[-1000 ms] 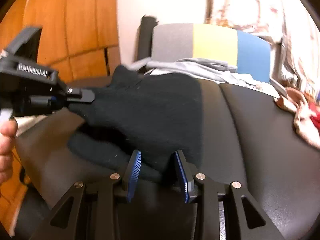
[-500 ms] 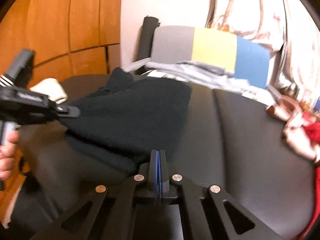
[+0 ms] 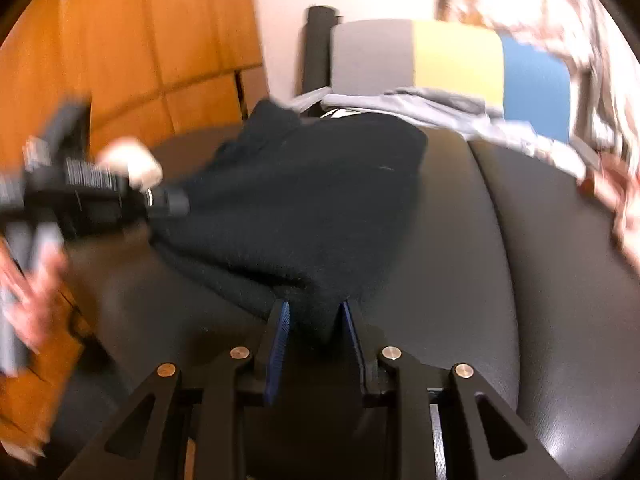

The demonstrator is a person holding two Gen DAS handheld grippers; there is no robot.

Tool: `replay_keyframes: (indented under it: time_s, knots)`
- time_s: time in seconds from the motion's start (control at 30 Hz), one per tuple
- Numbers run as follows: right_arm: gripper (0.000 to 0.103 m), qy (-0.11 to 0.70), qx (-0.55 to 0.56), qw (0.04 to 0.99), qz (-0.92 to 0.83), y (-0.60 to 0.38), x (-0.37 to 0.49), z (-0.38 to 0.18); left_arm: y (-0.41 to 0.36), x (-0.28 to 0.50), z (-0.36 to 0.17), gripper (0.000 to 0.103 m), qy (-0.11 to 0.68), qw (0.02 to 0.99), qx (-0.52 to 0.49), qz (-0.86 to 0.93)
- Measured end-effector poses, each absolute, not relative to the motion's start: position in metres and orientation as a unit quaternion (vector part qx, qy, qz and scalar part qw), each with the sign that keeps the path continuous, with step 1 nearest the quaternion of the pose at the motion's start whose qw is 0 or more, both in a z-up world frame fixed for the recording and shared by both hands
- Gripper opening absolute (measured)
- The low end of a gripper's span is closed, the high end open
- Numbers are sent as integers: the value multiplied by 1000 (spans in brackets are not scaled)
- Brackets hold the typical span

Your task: Fold clothes

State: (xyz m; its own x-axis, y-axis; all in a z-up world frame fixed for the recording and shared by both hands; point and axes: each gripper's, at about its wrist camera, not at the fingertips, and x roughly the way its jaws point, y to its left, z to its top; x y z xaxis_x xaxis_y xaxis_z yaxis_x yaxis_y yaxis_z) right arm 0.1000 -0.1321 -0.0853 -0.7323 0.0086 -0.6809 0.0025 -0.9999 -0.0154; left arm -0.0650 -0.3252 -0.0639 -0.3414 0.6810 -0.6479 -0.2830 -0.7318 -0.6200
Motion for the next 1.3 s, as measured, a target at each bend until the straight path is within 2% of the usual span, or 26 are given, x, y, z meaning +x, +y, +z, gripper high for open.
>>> replay_keyframes:
  time_s: [0.07,0.2,0.3,0.37,0.47,0.6,0.67,0.7,0.83,0.97,1.03,1.1,1.17,1.3]
  knots:
    - [7,-39,-363,6,931,-136,98,-85,-328,-66,-58,11,-202,300,-483,797]
    - [6,-24,-335,14,942,-122,113,-61,-342,-67,-40,11,-190,292,-455,820]
    - [6,-7,-354,-19,935,-120,113,-77,-347,-73,-54,11,-155,264,-471,827]
    - [9,17,-364,-49,930,-116,113,-89,-353,-78,-74,10,-159,254,-502,811]
    - [22,59,-361,-68,928,-103,114,-84,-362,-73,-86,10,-180,252,-504,806]
    - [22,105,-330,-46,937,-77,125,-63,-375,-65,-69,10,-220,273,-473,809]
    - [22,127,-308,-35,942,-68,124,-53,-361,-69,-62,11,-194,288,-477,808]
    - [22,134,-297,-37,945,-65,119,-48,-353,-71,-58,15,-179,296,-479,807]
    - [22,92,-309,-70,944,-90,93,-50,-322,-79,-51,24,-125,318,-493,800]
    - [20,72,-366,-89,923,-116,69,-78,-297,-90,-65,24,-90,312,-520,790]
    - [20,80,-369,-82,922,-118,70,-86,-300,-96,-60,7,-108,302,-519,792]
    - [22,86,-369,-81,922,-117,72,-87,-314,-97,-43,7,-139,303,-494,803]
    - [23,84,-370,-86,921,-117,78,-87,-328,-95,-30,4,-130,286,-471,824]
    - [25,84,-357,-86,926,-117,82,-83,-347,-94,-48,0,-102,249,-484,833]
